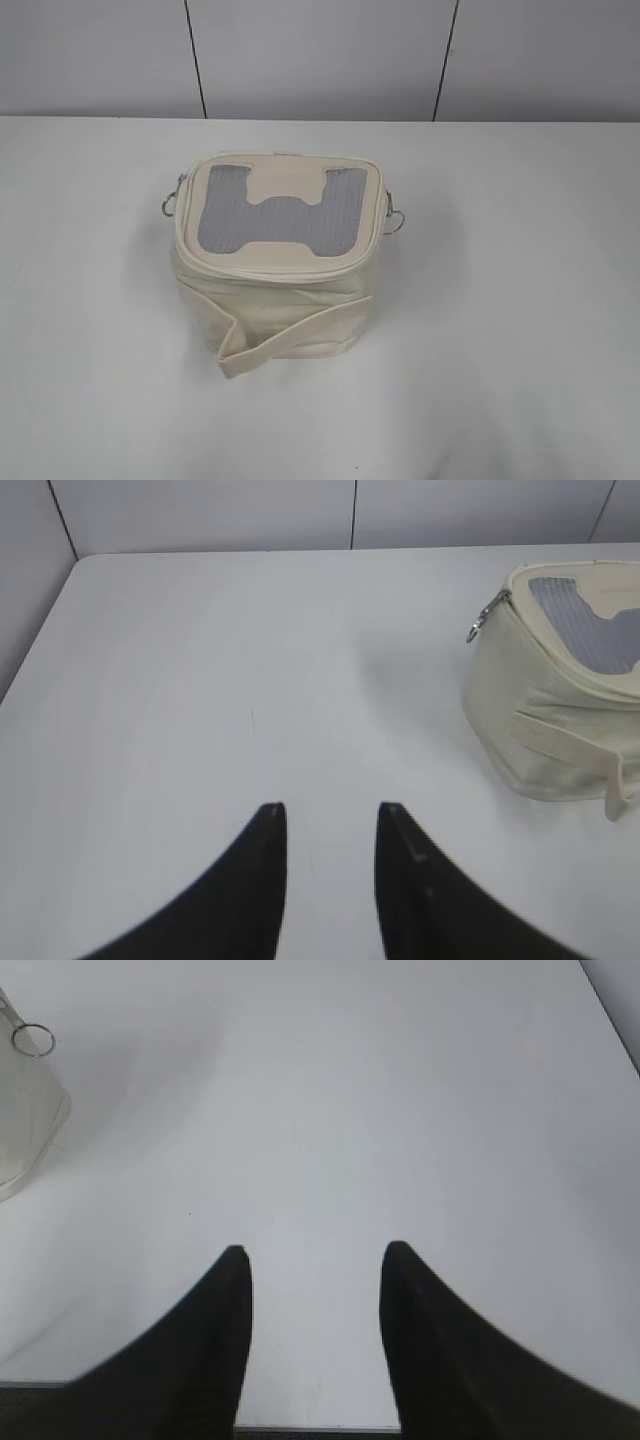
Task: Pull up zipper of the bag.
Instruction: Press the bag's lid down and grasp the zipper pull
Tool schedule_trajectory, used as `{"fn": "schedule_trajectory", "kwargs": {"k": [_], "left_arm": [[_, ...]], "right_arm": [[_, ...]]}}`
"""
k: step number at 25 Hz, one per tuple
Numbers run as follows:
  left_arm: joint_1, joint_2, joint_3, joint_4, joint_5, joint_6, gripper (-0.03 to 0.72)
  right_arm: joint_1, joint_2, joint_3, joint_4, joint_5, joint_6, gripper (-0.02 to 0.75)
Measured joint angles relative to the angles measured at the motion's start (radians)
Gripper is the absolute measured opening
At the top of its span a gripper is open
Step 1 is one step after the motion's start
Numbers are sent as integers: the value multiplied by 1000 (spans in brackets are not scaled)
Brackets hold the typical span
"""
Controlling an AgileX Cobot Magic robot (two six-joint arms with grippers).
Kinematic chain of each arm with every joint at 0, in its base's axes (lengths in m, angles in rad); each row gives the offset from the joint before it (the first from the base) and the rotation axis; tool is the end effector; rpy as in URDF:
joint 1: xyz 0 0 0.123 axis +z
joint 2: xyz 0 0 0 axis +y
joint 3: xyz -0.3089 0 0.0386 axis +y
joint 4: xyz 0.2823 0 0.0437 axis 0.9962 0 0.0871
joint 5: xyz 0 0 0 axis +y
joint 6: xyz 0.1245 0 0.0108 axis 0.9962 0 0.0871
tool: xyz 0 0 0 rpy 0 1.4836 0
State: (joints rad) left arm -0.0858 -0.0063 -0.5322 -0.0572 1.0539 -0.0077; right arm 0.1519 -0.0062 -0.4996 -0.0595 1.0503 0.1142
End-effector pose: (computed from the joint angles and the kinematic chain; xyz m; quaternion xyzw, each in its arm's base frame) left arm 0.0237 -0.0083 0.2901 0.0344 0.8402 -0.0538 0.5386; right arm 0.0293 -0.0020 0.2796 -0.0149 0.8485 0.0406 0.5275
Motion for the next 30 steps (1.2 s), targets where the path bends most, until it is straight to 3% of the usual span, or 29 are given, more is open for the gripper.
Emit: {"fn": "schedule_trajectory", "kwargs": {"k": [22, 26, 30], "left_arm": [[0, 0, 0, 0, 0, 0, 237], [0, 0, 0, 0, 0, 0, 237], [0, 0, 0, 0, 0, 0, 237]], "right_arm": [[0, 0, 0, 20, 0, 1, 337], [0, 10, -11, 128, -56, -18, 336], [0, 190, -18, 443, -240, -293, 335]]}}
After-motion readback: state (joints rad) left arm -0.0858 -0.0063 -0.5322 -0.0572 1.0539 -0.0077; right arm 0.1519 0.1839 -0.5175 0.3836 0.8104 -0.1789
